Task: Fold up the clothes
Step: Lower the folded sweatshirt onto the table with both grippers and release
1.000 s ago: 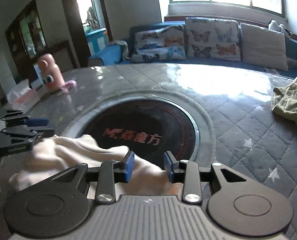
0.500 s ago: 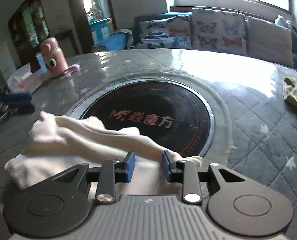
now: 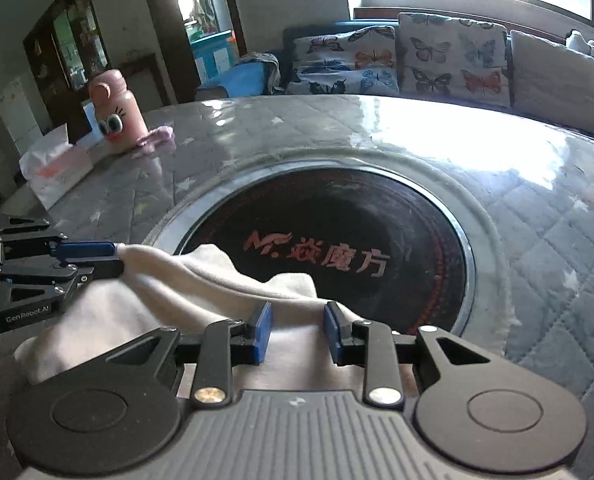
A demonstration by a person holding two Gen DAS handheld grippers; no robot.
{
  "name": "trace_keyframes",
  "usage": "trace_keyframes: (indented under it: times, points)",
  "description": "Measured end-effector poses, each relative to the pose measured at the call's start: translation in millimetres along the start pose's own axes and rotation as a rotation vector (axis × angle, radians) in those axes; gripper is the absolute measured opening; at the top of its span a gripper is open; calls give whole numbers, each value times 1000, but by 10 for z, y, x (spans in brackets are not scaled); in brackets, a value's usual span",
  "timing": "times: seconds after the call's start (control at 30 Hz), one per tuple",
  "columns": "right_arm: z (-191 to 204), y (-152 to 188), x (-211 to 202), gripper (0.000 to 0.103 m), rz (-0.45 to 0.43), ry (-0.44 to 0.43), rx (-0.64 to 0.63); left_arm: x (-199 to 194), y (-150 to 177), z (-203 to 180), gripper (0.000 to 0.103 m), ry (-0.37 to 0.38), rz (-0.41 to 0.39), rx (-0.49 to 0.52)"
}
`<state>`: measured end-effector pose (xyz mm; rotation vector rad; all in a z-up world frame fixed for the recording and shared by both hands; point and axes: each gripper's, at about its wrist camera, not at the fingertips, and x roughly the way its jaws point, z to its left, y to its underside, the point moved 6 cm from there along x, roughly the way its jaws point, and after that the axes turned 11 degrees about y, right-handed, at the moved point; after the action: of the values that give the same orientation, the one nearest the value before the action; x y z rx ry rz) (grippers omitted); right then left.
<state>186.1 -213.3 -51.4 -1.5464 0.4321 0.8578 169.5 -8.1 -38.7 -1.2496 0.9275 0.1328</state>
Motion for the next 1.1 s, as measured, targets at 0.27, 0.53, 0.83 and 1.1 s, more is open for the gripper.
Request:
trace_keyframes:
  times: [0.27, 0.53, 0.83, 1.1]
  points:
    - [107, -87, 9, 30, -11, 7, -103, -2, -190, -313, 22, 90, -38, 98]
    - [107, -103, 145, 37, -4, 18, -94, 328, -246, -328, 22, 108, 13, 73]
    - [200, -141, 15, 42, -57, 13, -125, 349, -277, -263, 23, 127, 14, 36]
    - [565, -76, 11, 42, -87, 15, -279, 307, -369, -330, 23, 151, -6, 26]
